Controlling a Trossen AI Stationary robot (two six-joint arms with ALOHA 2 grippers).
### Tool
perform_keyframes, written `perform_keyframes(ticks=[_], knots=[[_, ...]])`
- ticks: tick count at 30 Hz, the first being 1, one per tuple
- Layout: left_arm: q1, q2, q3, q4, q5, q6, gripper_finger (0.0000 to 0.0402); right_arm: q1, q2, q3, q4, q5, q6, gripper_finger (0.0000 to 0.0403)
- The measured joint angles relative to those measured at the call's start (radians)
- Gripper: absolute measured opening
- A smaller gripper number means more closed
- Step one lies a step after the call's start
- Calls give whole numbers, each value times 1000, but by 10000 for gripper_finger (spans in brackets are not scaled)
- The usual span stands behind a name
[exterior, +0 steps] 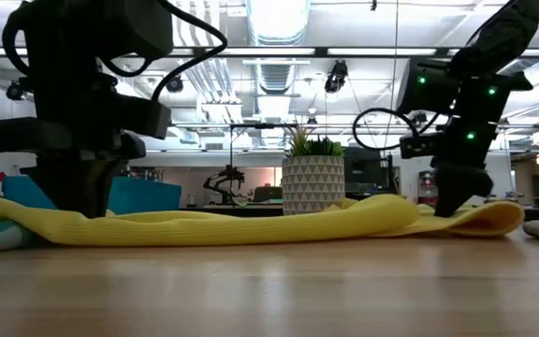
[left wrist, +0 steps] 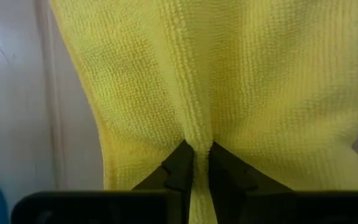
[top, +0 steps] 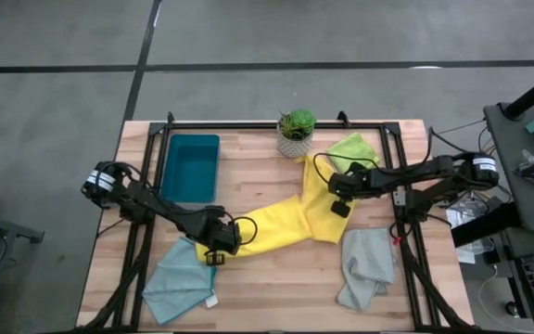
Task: Fold microfiber towels
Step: Fold the left yellow towel
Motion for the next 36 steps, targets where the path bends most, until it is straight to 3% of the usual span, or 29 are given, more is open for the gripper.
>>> perform_keyframes(ticks=[7, 14, 20, 28, 36], knots=[[0, -6, 0, -11, 26, -16, 28, -29, -65, 38, -105, -34, 31, 9], [-1, -38, 26, -13, 31, -18, 28, -28, -129, 89, -86, -262, 162, 22], [0, -69, 55, -2, 13, 8, 28, -8, -127, 90, 114, -505, 287, 72], [0, -132, 55, 4, -2, 6, 28, 112, -39, 90, 338, -515, 397, 132], [1, -167, 42, -6, -7, 1, 28, 171, 111, 90, 475, -505, 433, 136]])
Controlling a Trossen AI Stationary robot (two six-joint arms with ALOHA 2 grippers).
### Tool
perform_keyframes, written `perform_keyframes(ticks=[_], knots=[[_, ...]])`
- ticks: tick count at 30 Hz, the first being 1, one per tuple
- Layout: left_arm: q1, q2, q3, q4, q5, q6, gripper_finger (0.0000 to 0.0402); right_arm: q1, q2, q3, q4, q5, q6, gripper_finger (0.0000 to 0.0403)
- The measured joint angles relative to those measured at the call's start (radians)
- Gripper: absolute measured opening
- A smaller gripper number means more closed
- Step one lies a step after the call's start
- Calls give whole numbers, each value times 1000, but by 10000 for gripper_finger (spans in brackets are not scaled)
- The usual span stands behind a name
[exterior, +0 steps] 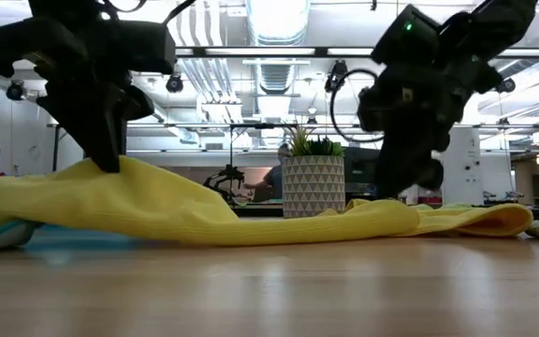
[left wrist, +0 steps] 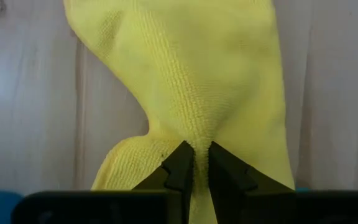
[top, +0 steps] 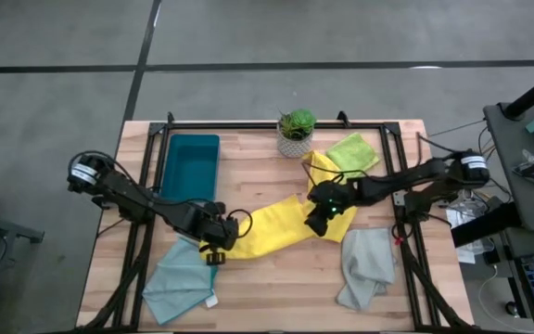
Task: Fold microfiber towels
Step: Fold the left yellow towel
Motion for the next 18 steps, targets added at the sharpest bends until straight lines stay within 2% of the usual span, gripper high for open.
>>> perform_keyframes(ticks=[6, 10, 14, 18], knots=[[1, 1, -1, -5, 0, -50, 28, 0, 61, 0, 42, 0, -4, 111], [2, 1, -1, -6, 0, -64, 38, 6, 60, 0, 43, -7, -19, 70], [2, 1, -1, -5, 0, -79, 76, 19, 56, 0, 42, -32, -29, 18], [2, 1, 0, -15, 30, -80, 130, 36, 46, 0, 29, -57, -13, 10]])
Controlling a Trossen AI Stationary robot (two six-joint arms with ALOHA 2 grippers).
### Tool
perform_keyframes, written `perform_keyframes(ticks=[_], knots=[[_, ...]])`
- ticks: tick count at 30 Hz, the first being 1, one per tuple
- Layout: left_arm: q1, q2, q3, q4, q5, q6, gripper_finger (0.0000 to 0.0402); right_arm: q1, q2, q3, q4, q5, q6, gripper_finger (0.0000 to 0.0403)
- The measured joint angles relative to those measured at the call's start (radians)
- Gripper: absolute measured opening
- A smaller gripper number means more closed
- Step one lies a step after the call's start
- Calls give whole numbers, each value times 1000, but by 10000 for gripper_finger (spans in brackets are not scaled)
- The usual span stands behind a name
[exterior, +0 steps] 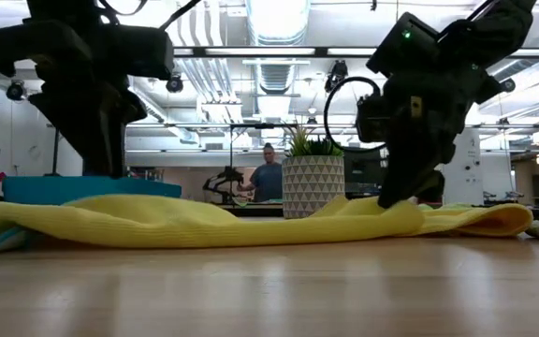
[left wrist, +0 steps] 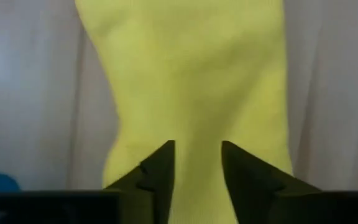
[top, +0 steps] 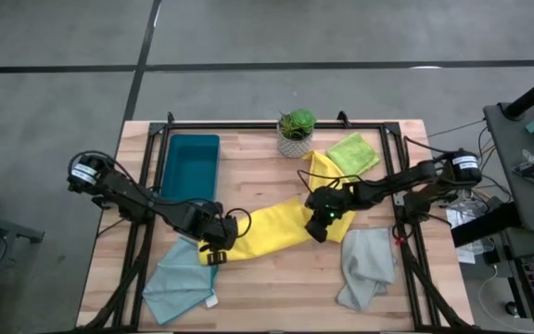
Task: Fold microfiber towels
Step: Fold the left yellow towel
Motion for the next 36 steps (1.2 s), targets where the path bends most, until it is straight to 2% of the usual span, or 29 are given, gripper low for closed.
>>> perform_keyframes(ticks=[6, 11, 16, 21, 26, 29, 33, 36], knots=[[-1, -2, 5, -53, 56, 0, 181, 24, -43, 1, -101, -29, 26, 9], [-1, -2, 3, -145, 58, 0, 185, 51, -65, 1, -160, -49, 59, 9], [-1, -2, -1, -138, 60, -1, 185, 60, -41, 1, -149, -36, 80, 9], [-1, 2, -2, 5, 25, -1, 185, 55, -47, 1, -148, -14, 102, 35], [-2, 2, -26, 222, -126, 23, 185, 48, -98, 1, -165, -14, 139, 86], [0, 19, -53, 319, -182, 52, 185, 45, -133, 1, -191, -6, 165, 119], [0, 62, -98, 421, -191, 56, 185, 44, -168, 1, -222, 24, 223, 156], [0, 100, -116, 423, -189, 53, 185, 44, -171, 1, -220, 31, 287, 176]])
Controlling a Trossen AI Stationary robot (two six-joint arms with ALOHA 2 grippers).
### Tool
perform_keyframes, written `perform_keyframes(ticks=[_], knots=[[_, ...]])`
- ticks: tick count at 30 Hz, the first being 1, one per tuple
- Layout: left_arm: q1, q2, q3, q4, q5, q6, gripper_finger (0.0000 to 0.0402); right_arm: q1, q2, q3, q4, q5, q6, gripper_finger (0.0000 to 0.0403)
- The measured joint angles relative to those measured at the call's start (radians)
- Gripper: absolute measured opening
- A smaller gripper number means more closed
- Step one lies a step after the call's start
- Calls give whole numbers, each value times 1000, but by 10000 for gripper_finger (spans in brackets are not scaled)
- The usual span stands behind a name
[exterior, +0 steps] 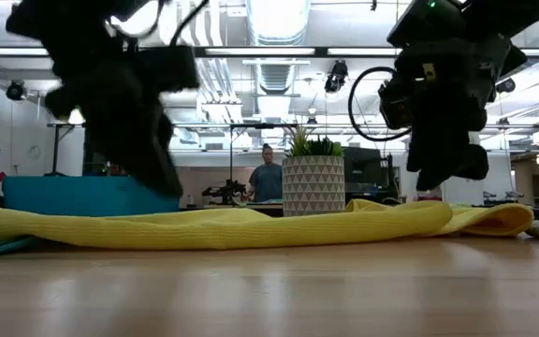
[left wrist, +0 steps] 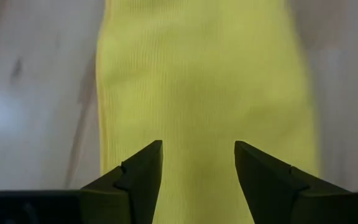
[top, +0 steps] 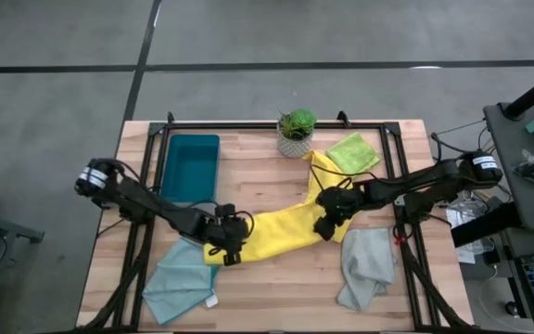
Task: Fold microfiber towels
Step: Fold the left yellow towel
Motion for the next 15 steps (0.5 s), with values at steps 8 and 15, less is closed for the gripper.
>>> perform_keyframes(ticks=[8, 15], knots=[[-2, 37, -42, -46, 87, -57, 185, 0, 31, 0, 17, 9, 87, 201], [-3, 32, -56, -153, 127, -96, 185, 0, 68, 1, 98, 58, 94, 201]])
